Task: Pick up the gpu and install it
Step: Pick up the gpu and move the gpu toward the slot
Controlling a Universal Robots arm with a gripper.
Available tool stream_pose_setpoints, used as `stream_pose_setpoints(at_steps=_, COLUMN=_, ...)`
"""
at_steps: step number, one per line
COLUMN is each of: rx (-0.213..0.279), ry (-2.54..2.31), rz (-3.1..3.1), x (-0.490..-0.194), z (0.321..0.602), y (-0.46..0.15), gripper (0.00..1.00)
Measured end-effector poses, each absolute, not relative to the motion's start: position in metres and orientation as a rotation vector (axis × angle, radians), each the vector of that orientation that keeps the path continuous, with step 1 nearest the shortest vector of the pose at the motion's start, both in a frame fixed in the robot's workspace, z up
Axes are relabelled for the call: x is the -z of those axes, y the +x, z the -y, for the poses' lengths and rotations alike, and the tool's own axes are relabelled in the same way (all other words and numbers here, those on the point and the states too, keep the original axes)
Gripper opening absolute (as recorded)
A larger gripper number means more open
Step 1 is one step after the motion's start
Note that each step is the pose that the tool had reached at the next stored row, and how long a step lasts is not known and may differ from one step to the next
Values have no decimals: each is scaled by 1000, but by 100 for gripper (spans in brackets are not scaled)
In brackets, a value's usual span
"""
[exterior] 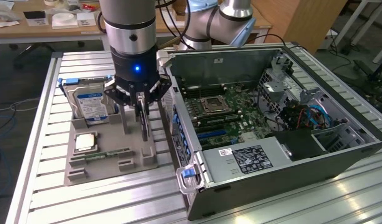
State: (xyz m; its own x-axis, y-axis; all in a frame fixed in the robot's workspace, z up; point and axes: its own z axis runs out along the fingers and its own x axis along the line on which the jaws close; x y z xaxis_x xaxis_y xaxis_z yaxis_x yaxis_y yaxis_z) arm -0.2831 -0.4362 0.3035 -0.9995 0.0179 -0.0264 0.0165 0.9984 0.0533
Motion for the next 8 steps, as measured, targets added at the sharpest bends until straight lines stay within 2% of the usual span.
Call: stream_pose_setpoints(at_steps=8, rx=-83, ry=27, rz=-3113, x=-318, z=436, y=-283, gripper=27)
